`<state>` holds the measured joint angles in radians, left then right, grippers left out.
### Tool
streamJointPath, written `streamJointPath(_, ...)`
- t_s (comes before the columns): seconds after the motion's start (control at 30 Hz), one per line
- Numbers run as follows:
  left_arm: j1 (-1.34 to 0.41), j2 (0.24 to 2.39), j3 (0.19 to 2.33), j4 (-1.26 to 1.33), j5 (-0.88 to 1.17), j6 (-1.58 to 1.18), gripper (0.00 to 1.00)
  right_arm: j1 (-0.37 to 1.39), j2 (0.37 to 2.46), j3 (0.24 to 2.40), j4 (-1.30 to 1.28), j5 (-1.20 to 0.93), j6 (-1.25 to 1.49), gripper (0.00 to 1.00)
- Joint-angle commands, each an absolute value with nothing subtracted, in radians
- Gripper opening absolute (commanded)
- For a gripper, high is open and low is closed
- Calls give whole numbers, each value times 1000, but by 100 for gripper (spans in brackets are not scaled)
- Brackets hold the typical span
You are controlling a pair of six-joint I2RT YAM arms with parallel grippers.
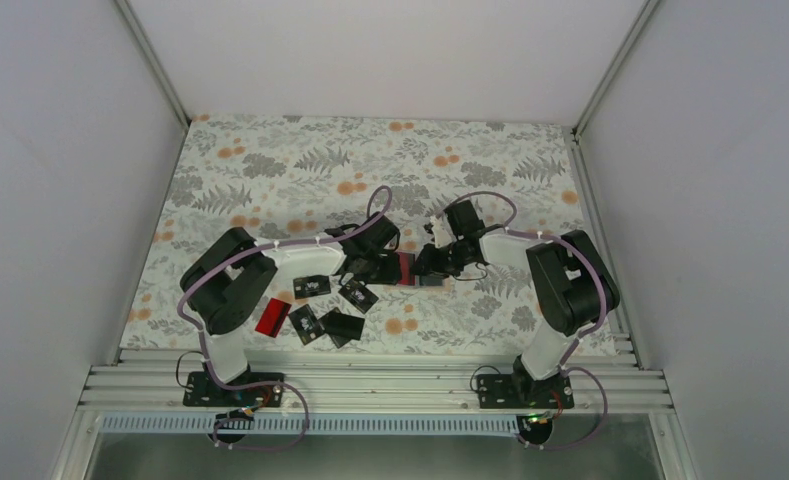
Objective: Put the credit cards into the card holder
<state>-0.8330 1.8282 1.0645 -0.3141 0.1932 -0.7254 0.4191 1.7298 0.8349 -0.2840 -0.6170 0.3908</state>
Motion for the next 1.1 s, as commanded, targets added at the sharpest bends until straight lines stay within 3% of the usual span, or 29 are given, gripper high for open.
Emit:
streamJointPath(0.0, -831, 1848, 1091, -301, 210, -720, 33, 430, 1751, 815, -264, -585, 373, 15)
streamJointPath(0.7, -830, 1853, 1105, -286, 237, -721, 31, 431, 1752, 792, -250, -591, 379, 13)
streamJointPath(1.07, -830, 1853, 1122, -277, 235, -748, 23, 430, 1741, 787, -249, -595, 385, 13)
